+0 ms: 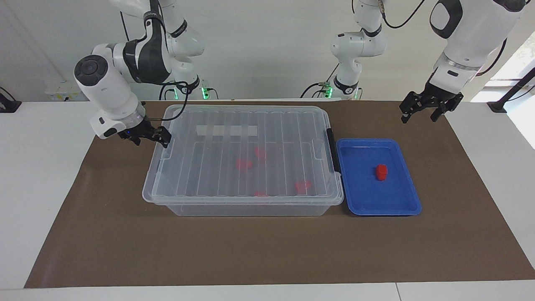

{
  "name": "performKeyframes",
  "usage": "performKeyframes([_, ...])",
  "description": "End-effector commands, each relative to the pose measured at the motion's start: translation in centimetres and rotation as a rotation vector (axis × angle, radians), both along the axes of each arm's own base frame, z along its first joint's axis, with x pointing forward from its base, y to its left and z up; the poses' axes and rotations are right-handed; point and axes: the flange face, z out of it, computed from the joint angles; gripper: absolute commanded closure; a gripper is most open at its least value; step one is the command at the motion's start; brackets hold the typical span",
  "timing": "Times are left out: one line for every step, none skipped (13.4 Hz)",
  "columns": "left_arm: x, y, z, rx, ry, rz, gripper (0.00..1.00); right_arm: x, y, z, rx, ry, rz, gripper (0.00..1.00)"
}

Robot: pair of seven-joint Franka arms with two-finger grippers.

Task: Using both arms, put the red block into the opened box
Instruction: 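Push the clear lid with the right gripper away from the blue tray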

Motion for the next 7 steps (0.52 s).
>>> performKeyframes([-0.7,0.1,0.1,0.010,0.006,-0.001,0.00,-0.8,-0.2,0.0,0.010,-0.018,-0.006,0.00])
performKeyframes([-0.7,0.2,0.1,0.010,0.006,0.000,0.00,-1.0,-0.2,-0.5,0.010,-0.009,-0.005,0.00])
performKeyframes([-0.7,0.1,0.1,0.010,0.006,-0.001,0.00,-1.3,-0.6,-0.9,0.011,0.001,-0.005,0.00])
performKeyframes([-0.7,0.2,0.1,0.010,0.006,0.000,0.00,-1.3,-0.7,-0.9,0.012,0.003,0.001,0.00])
performKeyframes([-0.7,0.1,0.1,0.010,0.003,-0.001,0.00,-1.5,-0.8,-1.3,0.013,0.011,0.005,0.00])
performKeyframes([-0.7,0.1,0.1,0.010,0.006,-0.001,0.00,-1.5,-1.0,-1.3,0.014,0.011,0.008,0.00])
performKeyframes([-0.7,0.1,0.1,0.010,0.006,-0.001,0.00,-1.5,-1.3,-1.3,0.016,0.010,0.017,0.00])
